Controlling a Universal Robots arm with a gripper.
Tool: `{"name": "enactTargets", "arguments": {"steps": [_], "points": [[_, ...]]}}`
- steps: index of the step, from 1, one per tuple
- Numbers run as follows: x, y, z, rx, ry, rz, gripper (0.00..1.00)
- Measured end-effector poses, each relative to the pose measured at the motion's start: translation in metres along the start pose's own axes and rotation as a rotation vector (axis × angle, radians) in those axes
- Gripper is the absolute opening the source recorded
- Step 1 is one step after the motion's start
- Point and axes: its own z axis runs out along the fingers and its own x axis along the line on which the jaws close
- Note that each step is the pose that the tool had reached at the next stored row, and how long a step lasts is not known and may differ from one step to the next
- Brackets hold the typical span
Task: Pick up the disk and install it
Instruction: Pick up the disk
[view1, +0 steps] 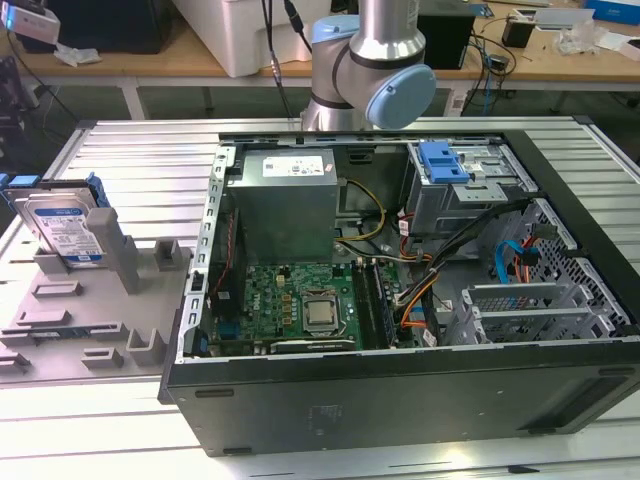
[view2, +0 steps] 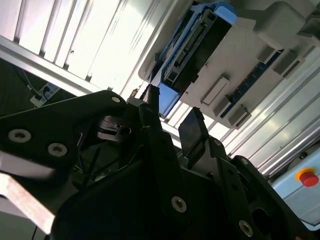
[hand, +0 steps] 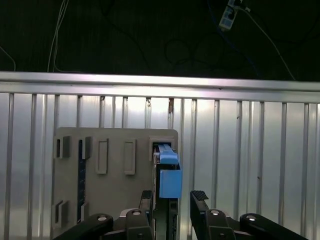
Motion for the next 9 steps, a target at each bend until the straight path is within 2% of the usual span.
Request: {"name": "enactTargets", "arguments": {"steps": [9], "points": [[0.0000, -0.0004, 0.0018, 0.0003, -0.0002, 0.000, 0.44]]}}
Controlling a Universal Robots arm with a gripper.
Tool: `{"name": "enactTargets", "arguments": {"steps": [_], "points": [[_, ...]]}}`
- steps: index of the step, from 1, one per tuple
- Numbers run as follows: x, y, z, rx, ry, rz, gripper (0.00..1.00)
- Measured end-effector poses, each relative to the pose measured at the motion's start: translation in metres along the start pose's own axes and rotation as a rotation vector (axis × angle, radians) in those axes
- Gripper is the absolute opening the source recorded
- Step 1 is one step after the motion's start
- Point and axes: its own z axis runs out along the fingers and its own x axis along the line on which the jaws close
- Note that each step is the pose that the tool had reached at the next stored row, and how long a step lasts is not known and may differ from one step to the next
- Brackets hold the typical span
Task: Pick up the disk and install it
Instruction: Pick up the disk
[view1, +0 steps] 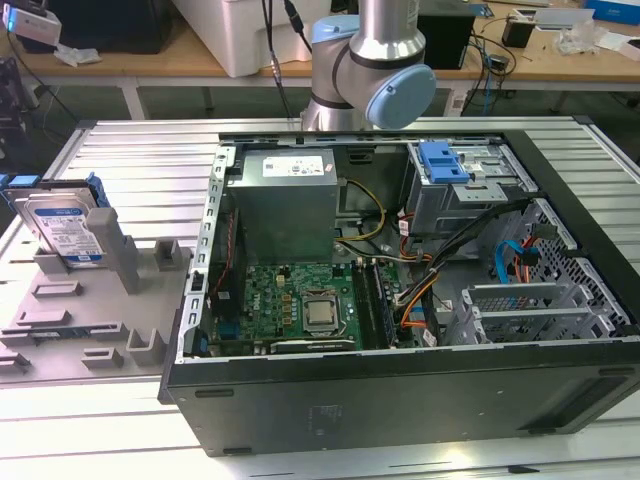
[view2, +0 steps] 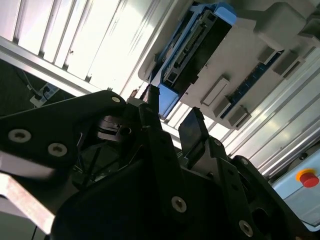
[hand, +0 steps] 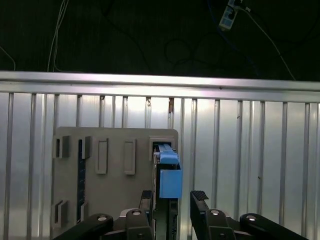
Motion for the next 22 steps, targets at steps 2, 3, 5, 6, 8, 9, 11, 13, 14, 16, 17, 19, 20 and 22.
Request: {"name": "enactTargets", "arguments": {"steps": [2, 3, 5, 6, 8, 9, 11, 13, 14, 16, 17, 19, 20, 22], "points": [[0.0000, -0.0001, 0.0017, -0.0004, 0.0001, 0.000, 0.44], [0.0000, -0.0002, 0.0028, -0.0008, 0.0002, 0.000, 0.44], [0.0000, -0.0002, 0.0050, -0.0010, 0.0002, 0.000, 0.44], [0.0000, -0.0003, 0.0055, -0.0010, 0.0002, 0.000, 0.44], [0.0000, -0.0003, 0.0073, -0.0011, 0.0002, 0.000, 0.44], [-0.0001, -0.0003, 0.0080, -0.0010, -0.0002, 0.000, 0.44], [0.0000, -0.0003, 0.0091, -0.0010, -0.0028, 0.000, 0.44], [-0.0001, -0.0004, 0.0102, -0.0008, -0.0045, 0.000, 0.44], [-0.0001, -0.0004, 0.0108, -0.0008, -0.0047, 0.000, 0.44], [-0.0001, -0.0004, 0.0123, -0.0008, -0.0048, 0.000, 0.44], [-0.0001, -0.0004, 0.0129, -0.0008, -0.0048, 0.000, 0.44], [-0.0001, -0.0004, 0.0140, -0.0008, -0.0048, 0.000, 0.44], [0.0000, -0.0003, 0.0149, -0.0008, -0.0048, 0.000, 0.44], [-0.0001, 0.0000, 0.0165, -0.0008, -0.0048, 0.000, 0.44]]}}
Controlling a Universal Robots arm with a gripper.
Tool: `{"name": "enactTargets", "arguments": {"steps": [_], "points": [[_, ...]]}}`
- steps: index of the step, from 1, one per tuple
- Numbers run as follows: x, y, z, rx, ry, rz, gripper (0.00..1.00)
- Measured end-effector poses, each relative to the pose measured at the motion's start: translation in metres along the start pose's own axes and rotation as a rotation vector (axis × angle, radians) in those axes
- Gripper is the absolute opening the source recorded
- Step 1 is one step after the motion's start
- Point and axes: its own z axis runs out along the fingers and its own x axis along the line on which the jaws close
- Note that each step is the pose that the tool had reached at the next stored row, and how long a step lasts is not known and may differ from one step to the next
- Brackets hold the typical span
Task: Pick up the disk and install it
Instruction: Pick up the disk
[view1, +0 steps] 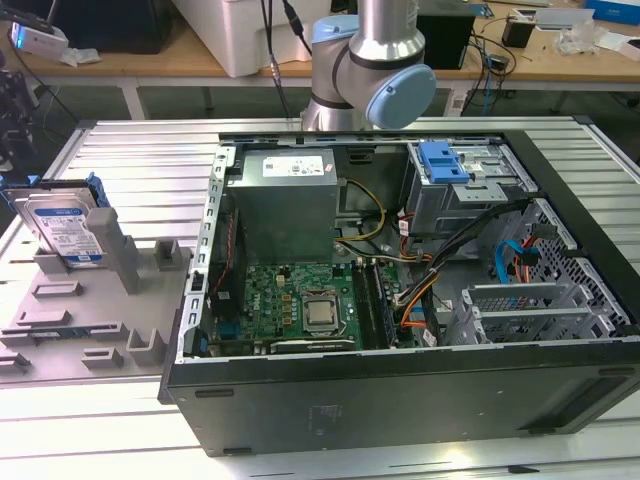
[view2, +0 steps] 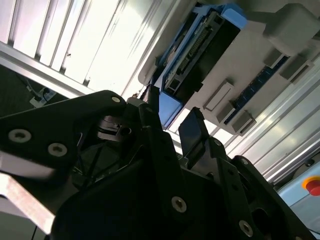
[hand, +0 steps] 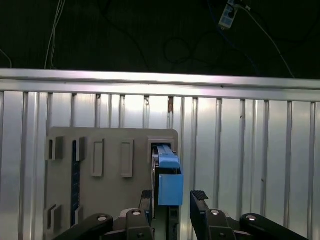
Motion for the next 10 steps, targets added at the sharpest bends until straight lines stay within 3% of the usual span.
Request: {"name": "enactTargets", "arguments": {"steps": [10], "points": [[-0.0001, 0.0015, 0.0063, -0.0001, 0.0001, 0.000, 0.44]]}}
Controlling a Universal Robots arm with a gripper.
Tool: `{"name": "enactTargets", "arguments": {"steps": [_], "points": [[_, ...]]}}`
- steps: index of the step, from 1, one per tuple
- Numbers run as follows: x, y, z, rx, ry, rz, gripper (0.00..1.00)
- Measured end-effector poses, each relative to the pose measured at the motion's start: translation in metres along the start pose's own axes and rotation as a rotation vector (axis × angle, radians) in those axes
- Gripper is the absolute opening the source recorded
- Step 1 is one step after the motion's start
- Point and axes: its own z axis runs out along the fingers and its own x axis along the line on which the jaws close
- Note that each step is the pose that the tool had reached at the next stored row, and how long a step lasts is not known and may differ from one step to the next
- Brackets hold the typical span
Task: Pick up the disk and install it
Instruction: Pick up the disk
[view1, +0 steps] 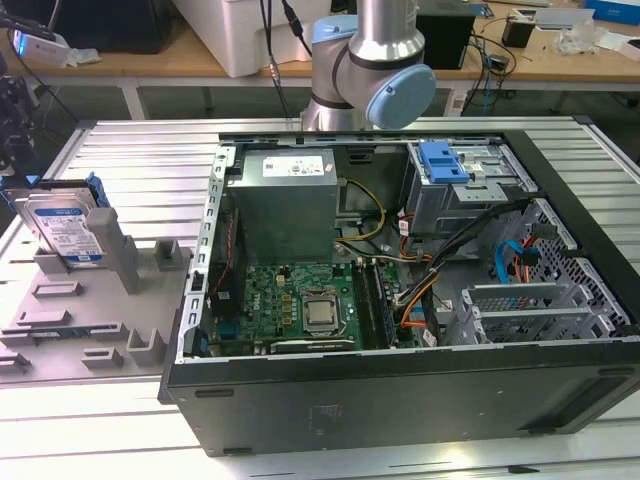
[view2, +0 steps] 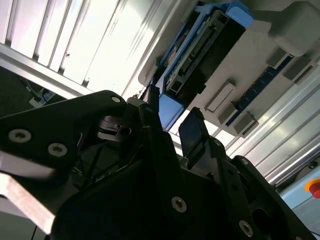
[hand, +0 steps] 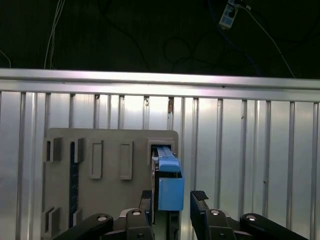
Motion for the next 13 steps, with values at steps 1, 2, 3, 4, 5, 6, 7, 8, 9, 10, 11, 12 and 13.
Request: {"name": "enactTargets", "arguments": {"steps": [1, 2, 3, 4, 5, 6, 7, 8, 9, 10, 11, 12, 13], "points": [[0.0000, 0.0001, 0.0003, 0.0000, 0.0000, 0.000, 0.44], [0.0000, 0.0003, 0.0006, 0.0000, 0.0000, 0.000, 0.44], [0.0000, 0.0004, 0.0011, 0.0000, 0.0000, 0.000, 0.44], [-0.0001, 0.0005, 0.0014, 0.0000, -0.0001, 0.000, 0.44], [0.0000, 0.0006, 0.0016, 0.0000, 0.0000, 0.000, 0.44], [0.0000, 0.0006, 0.0018, 0.0000, 0.0000, 0.000, 0.44], [0.0000, 0.0007, 0.0020, 0.0000, 0.0000, 0.000, 0.44], [-0.0001, 0.0008, 0.0023, 0.0000, 0.0000, 0.000, 0.44], [-0.0001, 0.0008, 0.0025, 0.0001, -0.0001, 0.000, 0.44], [-0.0001, 0.0009, 0.0029, 0.0001, -0.0001, 0.000, 0.44], [-0.0001, 0.0009, 0.0031, 0.0000, 0.0000, 0.000, 0.44], [-0.0001, 0.0009, 0.0033, 0.0000, 0.0000, 0.000, 0.44], [-0.0001, 0.0009, 0.0043, 0.0001, -0.0001, 0.000, 0.44]]}}
